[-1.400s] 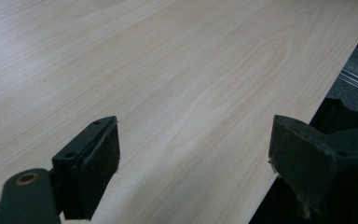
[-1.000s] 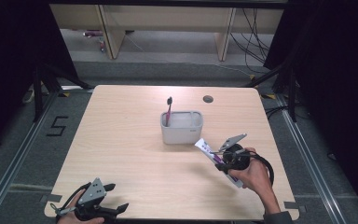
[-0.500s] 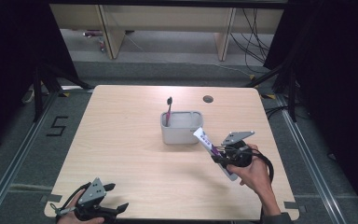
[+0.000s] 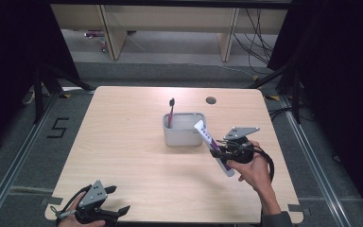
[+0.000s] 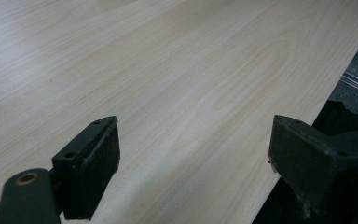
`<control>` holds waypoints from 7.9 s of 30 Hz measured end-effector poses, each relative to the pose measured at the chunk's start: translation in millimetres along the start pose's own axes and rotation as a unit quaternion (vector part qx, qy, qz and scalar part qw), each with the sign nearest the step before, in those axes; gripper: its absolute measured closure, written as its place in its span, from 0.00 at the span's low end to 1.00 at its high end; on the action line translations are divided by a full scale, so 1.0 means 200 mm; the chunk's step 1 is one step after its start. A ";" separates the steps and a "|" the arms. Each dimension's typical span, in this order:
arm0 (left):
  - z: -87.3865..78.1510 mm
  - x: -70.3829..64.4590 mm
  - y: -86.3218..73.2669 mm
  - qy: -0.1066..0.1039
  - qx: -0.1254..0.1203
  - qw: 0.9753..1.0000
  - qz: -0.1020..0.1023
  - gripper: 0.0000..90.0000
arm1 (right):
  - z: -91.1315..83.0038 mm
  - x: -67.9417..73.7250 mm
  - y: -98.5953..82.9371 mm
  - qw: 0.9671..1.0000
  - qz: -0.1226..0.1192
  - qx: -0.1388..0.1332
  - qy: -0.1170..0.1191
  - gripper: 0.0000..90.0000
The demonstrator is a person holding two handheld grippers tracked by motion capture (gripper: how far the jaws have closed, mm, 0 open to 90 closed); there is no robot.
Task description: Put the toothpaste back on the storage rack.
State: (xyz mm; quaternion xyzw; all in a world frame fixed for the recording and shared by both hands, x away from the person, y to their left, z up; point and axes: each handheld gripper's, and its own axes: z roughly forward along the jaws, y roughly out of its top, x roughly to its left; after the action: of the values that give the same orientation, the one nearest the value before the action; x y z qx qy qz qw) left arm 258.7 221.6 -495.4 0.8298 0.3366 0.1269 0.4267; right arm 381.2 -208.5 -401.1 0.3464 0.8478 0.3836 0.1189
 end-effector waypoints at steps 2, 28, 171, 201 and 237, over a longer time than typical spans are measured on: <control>0.01 0.00 0.00 0.000 -0.010 1.000 -0.006 0.18 | -0.01 -0.01 0.01 1.000 -0.008 -0.006 0.002 0.84; 0.00 0.01 -0.01 0.002 -0.007 1.000 -0.005 0.18 | 0.03 -0.02 0.20 0.996 -0.007 -0.087 0.002 0.84; 0.00 -0.01 -0.02 -0.006 0.000 1.000 -0.002 0.18 | 0.51 -0.12 0.42 0.985 0.031 -0.164 -0.036 0.72; 0.00 -0.01 -0.02 -0.005 0.000 1.000 -0.007 0.18 | 0.27 -0.16 0.30 0.983 0.025 -0.176 -0.041 0.61; 0.00 0.00 -0.03 -0.007 -0.002 1.000 -0.005 0.18 | 0.16 -0.07 0.21 0.985 0.022 -0.167 -0.045 0.39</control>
State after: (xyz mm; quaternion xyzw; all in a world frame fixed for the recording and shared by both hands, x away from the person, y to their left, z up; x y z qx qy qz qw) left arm 255.9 224.0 -499.3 0.8280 0.3378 0.1197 0.4312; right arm 427.9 -180.1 -393.7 0.3573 0.7574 0.5068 0.2046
